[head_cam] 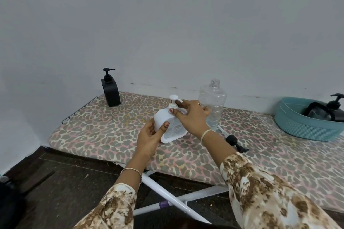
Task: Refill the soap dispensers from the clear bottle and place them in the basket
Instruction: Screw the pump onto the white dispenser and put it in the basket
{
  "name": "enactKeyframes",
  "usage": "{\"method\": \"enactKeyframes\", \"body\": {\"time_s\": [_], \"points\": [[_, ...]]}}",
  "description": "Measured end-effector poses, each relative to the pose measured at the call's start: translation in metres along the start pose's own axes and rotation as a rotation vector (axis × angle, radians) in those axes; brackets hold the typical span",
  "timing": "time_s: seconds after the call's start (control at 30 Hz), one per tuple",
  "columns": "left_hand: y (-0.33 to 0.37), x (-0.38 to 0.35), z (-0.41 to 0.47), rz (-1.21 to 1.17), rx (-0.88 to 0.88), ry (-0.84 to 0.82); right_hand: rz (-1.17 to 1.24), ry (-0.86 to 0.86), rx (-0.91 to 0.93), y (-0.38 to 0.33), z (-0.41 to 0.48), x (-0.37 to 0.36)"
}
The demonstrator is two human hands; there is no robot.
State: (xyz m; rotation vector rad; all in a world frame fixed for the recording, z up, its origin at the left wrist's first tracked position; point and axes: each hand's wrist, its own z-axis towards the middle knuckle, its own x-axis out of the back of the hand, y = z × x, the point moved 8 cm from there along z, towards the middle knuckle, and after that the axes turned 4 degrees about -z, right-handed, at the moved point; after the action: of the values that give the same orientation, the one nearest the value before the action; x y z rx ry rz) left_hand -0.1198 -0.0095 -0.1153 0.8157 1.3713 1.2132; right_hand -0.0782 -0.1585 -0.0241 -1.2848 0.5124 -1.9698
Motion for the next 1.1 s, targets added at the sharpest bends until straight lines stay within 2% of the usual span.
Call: {"method": "enactKeyframes", "body": {"time_s": [0.13, 0.37, 0.6, 1.1], "points": [[0.0, 0.001, -0.001, 0.002, -0.003, 0.014, -0.189, 0.068, 0.02, -0.009, -0.005, 0.012], [0.0, 0.003, 0.0, -0.014, -0.02, 0.035, -0.308, 0.146, 0.024, -0.015, -0.009, 0.01], [0.001, 0.003, 0.0, -0.012, -0.035, 0.029, -0.372, 0.152, 0.014, -0.014, -0.009, 0.007], [-0.001, 0.002, 0.001, 0.003, -0.053, 0.007, -0.559, 0.1, 0.117, -0.03, -0.013, 0.008]]}}
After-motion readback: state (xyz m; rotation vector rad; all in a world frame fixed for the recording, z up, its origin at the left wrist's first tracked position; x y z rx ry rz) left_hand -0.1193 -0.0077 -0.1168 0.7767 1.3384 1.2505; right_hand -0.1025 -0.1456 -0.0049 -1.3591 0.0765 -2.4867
